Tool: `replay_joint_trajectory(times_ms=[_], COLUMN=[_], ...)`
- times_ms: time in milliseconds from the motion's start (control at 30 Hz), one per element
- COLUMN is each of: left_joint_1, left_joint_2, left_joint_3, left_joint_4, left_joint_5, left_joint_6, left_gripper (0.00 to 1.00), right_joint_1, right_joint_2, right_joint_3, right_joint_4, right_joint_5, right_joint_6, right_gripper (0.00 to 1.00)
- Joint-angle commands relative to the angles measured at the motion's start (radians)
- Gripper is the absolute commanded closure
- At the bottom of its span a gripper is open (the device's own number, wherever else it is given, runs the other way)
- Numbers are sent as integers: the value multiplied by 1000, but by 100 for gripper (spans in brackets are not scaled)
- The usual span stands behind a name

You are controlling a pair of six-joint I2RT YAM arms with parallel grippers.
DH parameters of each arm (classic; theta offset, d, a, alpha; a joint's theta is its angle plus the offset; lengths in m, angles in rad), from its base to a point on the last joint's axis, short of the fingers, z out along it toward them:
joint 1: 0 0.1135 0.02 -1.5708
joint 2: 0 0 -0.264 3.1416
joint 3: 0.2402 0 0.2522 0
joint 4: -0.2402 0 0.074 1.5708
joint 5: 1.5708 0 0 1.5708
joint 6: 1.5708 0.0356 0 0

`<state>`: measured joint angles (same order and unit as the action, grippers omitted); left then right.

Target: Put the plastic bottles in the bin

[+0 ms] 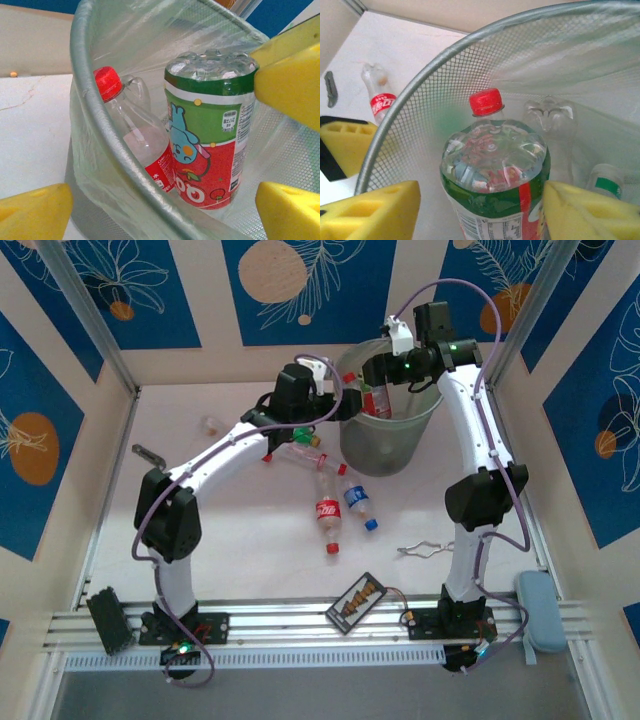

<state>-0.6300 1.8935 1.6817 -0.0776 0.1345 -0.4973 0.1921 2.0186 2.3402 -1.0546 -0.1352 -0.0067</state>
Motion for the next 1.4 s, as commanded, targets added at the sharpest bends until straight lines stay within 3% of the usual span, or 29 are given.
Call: replay_joint_trajectory(times_ms=[0,233,433,900,1367], left_joint_1=[12,12,17,28,32], left_joint_2=[-26,-38,-35,-54,-156], left_joint_3=[-52,-59,-45,-25,6], left_joint_4=[-26,-15,-11,-19,-104], left_joint_5=[3,10,17,29,-20], left_joint_6=[4,1,0,3,52], left_gripper=[7,7,7,7,5], right_joint_1=[-6,-6,-32,-83,-99], right_joint_2=[-11,-33,-68,-97,-251], right_joint_3=[-30,-155,-262,-109,-232], right_joint_4=[20,58,119,81,176], right_joint_5=[-52,-179,-269,-213,-231], right_joint_6=[21,79,146,173,218], right_gripper=[37,44,44,34,34])
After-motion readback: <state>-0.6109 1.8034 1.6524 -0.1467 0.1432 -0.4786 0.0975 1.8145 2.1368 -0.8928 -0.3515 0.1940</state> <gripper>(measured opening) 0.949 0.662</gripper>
